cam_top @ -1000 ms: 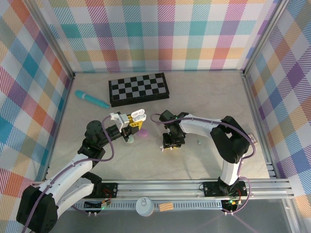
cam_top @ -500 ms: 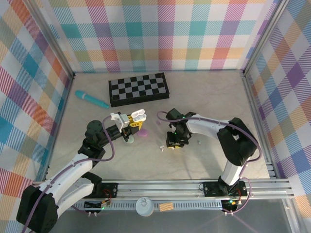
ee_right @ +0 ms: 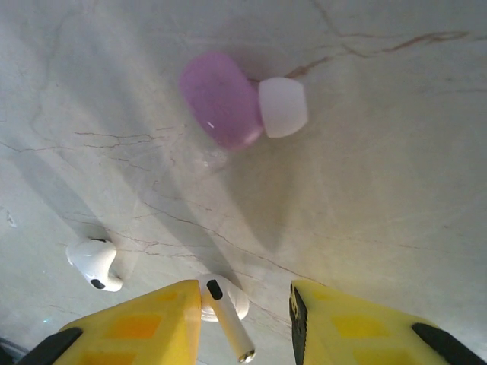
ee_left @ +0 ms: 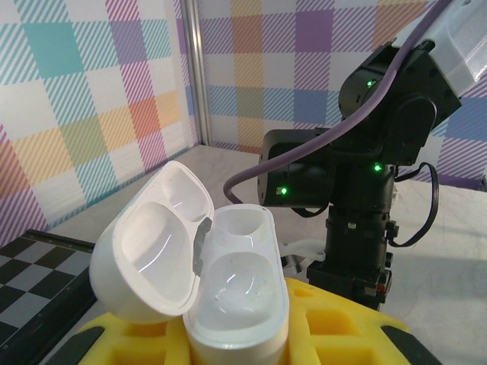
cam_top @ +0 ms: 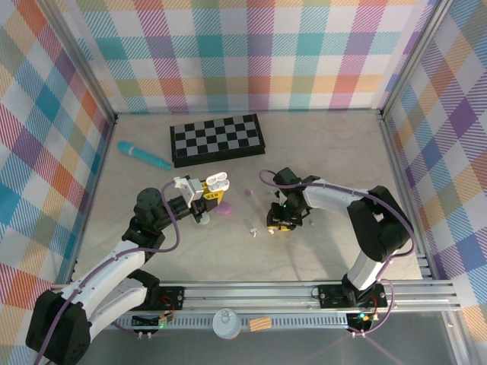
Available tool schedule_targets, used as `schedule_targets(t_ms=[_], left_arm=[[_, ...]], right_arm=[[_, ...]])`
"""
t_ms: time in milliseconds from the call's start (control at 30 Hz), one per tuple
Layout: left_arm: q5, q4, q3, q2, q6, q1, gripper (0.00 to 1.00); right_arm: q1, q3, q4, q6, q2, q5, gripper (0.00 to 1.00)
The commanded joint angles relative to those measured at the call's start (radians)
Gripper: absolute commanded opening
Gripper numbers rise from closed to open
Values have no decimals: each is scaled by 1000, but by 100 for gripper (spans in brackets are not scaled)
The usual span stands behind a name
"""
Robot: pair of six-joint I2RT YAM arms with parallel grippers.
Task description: Insert wireless bluetooth earbuds into charging case
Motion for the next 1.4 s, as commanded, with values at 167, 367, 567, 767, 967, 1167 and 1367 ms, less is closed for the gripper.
schedule_targets(t_ms=[167, 367, 567, 767, 967, 1167, 1367], left_arm=[[25, 15, 36, 11, 23, 10, 2], [24, 23, 29, 6, 21, 10, 2], [26, 29, 26, 7, 16, 10, 2], [28, 33, 17, -1, 8, 10, 2], [29, 38, 18, 6, 13, 10, 2], [29, 42, 20, 12, 13, 10, 2], [28, 36, 20, 8, 14, 10, 2]], right_arm=[[-15, 3, -91, -52, -77, 85, 36], [-13, 24, -55, -199, -111, 59, 43], [-19, 67, -22, -244, -10, 23, 47], [-18, 30, 40, -208, 7, -56, 46], [-15, -20, 47, -204, -1, -40, 47], [-13, -11, 14, -227, 0, 3, 47], [-12, -18, 47, -175, -17, -94, 45]])
